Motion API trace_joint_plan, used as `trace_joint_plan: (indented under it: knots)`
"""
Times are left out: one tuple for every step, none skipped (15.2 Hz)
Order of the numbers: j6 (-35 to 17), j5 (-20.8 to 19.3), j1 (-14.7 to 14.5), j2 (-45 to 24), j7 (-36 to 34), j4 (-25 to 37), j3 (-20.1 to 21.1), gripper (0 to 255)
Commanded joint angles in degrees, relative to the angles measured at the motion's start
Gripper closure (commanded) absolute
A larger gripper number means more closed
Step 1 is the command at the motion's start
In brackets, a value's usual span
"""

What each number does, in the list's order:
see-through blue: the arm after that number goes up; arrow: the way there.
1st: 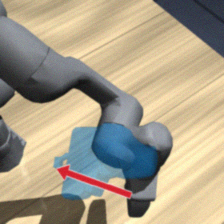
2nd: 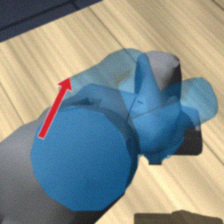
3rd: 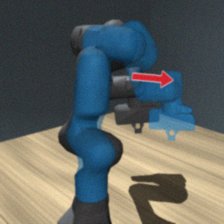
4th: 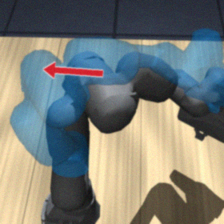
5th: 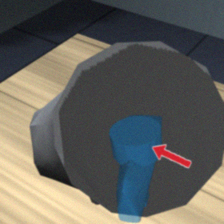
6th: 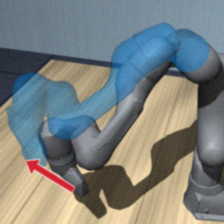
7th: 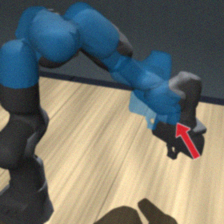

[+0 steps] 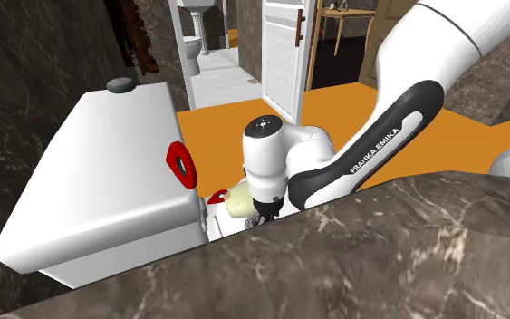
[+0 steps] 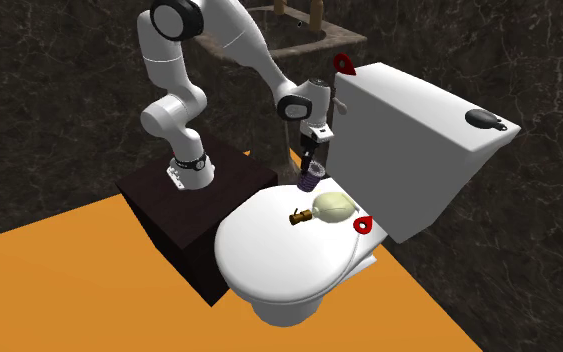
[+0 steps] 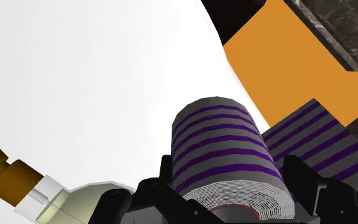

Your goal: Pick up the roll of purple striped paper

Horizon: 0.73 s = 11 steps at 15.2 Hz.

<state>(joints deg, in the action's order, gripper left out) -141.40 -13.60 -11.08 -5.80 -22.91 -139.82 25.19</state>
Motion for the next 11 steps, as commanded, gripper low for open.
trace_joint_plan:
  knots:
    - [1.62,1.61,0.11,1.7,1.21,0.22,0.37,255]
    - [2.34,2.27,0.15,2.43,1.74,0.33,0.48,255]
    - [3.06,2.91,0.17,3.15,2.25,0.46,0.57,255]
    - [3.8,3.53,0.18,3.86,2.75,0.6,0.64,255]
    - [4.54,4.12,0.19,4.56,3.23,0.76,0.7,255]
    - [5.28,4.69,0.18,5.25,3.69,0.93,0.74,255]
    - [6.03,5.23,0.17,5.92,4.14,1.11,0.77,255]
    - [6.79,5.75,0.15,6.58,4.57,1.31,0.78,255]
    - [7.55,6.24,0.13,7.22,4.98,1.53,0.78,255]
    - [7.67,6.32,0.12,7.32,5.05,1.56,0.78,255]
    - [7.67,6.32,0.11,7.32,5.05,1.56,0.77,255]
